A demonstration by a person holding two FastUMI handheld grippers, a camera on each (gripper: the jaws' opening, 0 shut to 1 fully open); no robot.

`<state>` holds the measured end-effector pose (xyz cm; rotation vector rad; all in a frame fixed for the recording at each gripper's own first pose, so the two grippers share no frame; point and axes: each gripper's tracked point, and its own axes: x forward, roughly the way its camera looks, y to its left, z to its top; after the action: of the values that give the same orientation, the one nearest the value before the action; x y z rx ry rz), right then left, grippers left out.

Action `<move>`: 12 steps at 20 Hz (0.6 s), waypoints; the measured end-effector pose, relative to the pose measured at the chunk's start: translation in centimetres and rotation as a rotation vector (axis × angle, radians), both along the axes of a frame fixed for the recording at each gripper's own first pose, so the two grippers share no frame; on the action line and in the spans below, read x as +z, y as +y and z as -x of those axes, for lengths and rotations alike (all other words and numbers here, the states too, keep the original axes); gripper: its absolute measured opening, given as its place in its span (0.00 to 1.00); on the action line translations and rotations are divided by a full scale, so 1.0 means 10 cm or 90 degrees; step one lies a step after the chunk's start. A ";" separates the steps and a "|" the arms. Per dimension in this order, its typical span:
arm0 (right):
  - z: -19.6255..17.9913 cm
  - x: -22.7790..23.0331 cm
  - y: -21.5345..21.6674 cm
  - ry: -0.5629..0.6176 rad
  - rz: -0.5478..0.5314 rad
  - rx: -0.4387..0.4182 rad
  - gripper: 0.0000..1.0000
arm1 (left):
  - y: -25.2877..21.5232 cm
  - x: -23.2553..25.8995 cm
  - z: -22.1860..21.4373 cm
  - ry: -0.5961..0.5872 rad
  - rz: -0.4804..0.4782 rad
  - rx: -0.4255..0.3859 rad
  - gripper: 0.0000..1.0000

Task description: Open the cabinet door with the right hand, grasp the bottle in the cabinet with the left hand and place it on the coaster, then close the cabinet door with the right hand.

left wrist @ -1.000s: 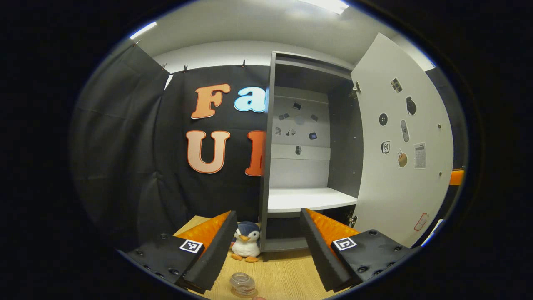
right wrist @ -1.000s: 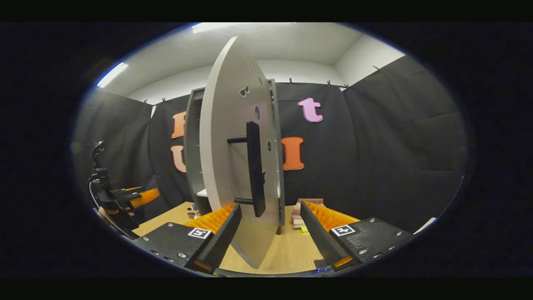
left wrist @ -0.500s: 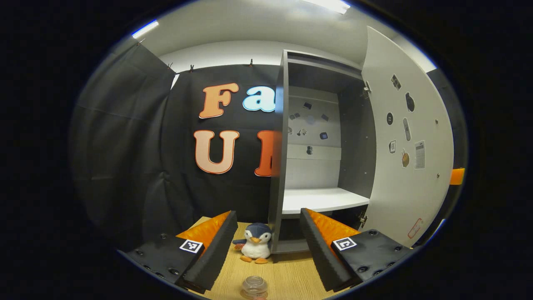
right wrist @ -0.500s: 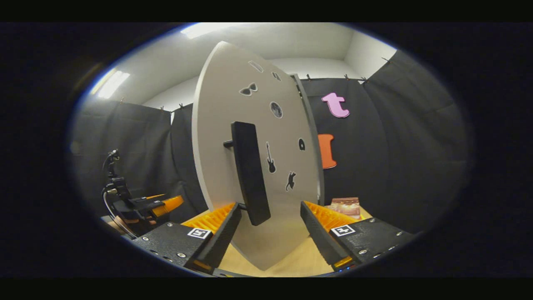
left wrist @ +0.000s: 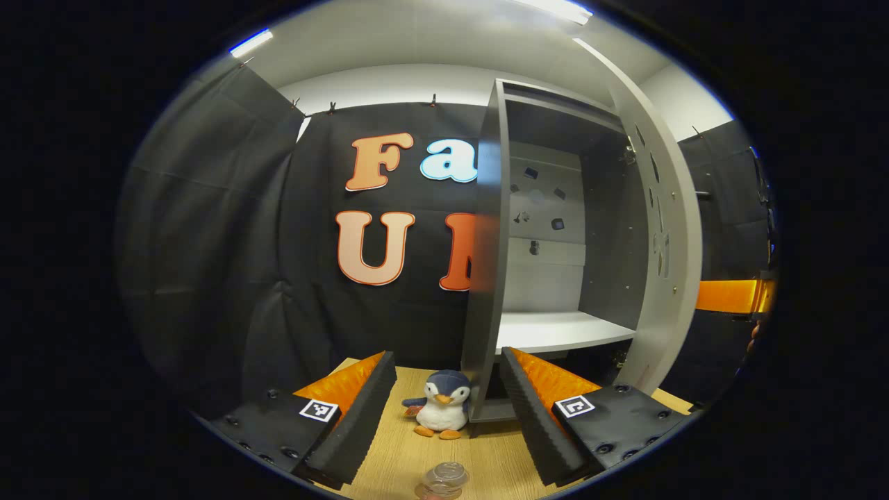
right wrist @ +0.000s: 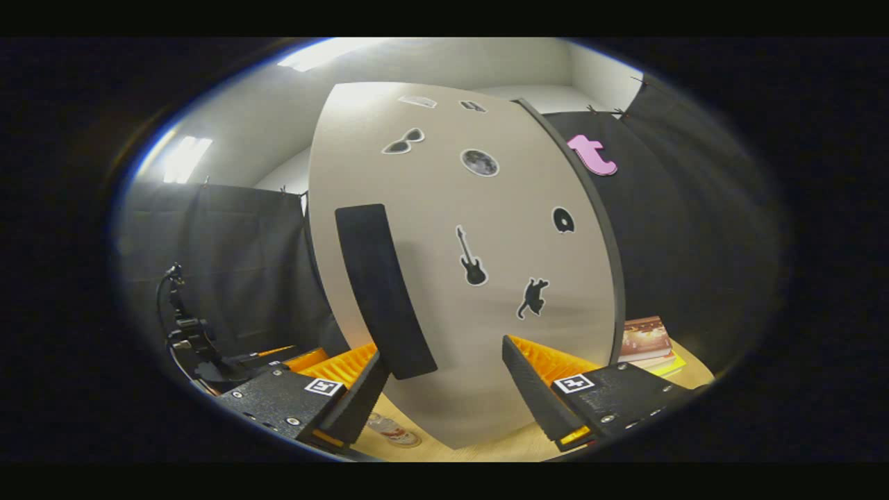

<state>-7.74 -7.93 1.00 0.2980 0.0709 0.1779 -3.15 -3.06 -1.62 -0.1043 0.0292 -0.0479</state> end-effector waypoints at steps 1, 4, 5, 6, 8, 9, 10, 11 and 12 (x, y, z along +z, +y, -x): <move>-0.05 0.00 0.03 -0.004 0.018 -0.002 0.94 | 0.06 -0.01 -0.03 0.000 0.002 0.004 0.98; -0.22 -0.04 0.18 0.001 0.041 -0.005 0.91 | 0.19 -0.02 -0.10 -0.003 0.003 0.012 0.99; -0.27 -0.04 0.21 0.005 0.035 -0.005 0.91 | 0.22 -0.02 -0.13 -0.004 0.000 0.013 0.98; -0.30 -0.04 0.23 0.003 0.028 -0.006 0.99 | 0.25 -0.01 -0.15 -0.007 -0.004 0.014 0.98; -0.40 -0.10 0.26 0.007 0.007 -0.004 0.99 | 0.29 -0.04 -0.22 -0.009 -0.008 0.011 0.98; -0.48 -0.14 0.28 0.009 -0.004 -0.004 0.97 | 0.30 -0.06 -0.25 -0.008 -0.008 0.008 0.98; -0.53 -0.16 0.29 0.011 -0.013 -0.003 0.96 | 0.32 -0.07 -0.28 -0.007 -0.008 0.005 0.98; -0.56 -0.18 0.30 0.014 -0.020 -0.004 0.95 | 0.34 -0.10 -0.31 -0.006 -0.006 0.003 0.98; -0.61 -0.20 0.32 0.017 -0.025 -0.004 0.95 | 0.35 -0.12 -0.34 -0.003 -0.004 -0.001 0.96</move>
<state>-1.62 -4.72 -0.99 0.3400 0.0930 0.1695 0.24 0.47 -2.86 -0.0981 0.0242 -0.0490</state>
